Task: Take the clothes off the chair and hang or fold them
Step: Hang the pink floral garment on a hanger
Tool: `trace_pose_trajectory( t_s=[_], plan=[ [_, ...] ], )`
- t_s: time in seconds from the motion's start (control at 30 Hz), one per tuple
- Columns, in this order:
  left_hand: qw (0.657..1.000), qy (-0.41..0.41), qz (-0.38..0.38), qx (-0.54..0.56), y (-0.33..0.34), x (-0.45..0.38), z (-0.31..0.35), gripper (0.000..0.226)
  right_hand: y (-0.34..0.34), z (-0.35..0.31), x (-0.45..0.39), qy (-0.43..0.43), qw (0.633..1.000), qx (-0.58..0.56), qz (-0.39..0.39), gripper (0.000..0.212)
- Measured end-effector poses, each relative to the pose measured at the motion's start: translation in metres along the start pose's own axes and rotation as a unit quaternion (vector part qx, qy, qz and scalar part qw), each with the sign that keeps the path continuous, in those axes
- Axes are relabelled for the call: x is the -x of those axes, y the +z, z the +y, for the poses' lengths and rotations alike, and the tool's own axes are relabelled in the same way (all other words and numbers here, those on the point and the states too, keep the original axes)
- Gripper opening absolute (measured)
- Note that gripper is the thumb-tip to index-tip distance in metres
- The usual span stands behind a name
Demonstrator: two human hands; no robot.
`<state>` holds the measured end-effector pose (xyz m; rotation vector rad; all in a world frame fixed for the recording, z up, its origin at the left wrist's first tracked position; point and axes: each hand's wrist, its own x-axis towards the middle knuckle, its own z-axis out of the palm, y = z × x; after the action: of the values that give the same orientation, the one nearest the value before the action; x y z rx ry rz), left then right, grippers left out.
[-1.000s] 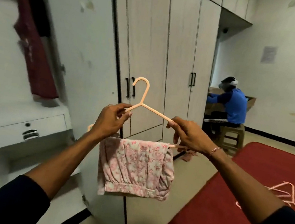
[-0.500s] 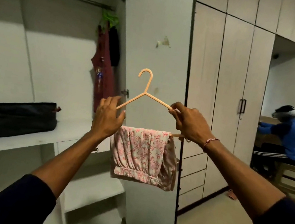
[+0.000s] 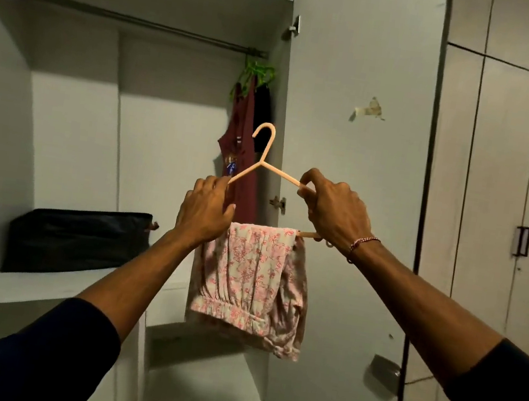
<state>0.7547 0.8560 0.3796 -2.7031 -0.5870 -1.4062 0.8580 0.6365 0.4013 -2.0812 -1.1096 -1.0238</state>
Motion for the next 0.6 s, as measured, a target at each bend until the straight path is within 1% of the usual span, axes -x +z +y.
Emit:
trace_pose_trajectory(
  t_s=[0.17, 0.33, 0.5, 0.6],
  plan=[
    [0.999, 0.005, -0.003, -0.033, 0.025, -0.052, -0.026, 0.055, 0.042, 0.004, -0.058, -0.027, 0.999, 0.015, 0.013, 0.020],
    [0.997, 0.017, -0.005, -0.080, 0.055, -0.110, -0.054, 0.060, 0.086, 0.005, -0.120, -0.051, 0.998, 0.030, 0.033, 0.025],
    [0.996, 0.007, 0.000, -0.094, 0.083, -0.165, -0.084, 0.062, 0.128, 0.007, -0.184, -0.061, 0.996, 0.031, 0.052, 0.029],
    [0.997, -0.003, 0.000, -0.083, 0.093, -0.197, -0.100, 0.064, 0.154, 0.005, -0.220, -0.067, 0.995, 0.042, 0.056, 0.027]
  ],
)
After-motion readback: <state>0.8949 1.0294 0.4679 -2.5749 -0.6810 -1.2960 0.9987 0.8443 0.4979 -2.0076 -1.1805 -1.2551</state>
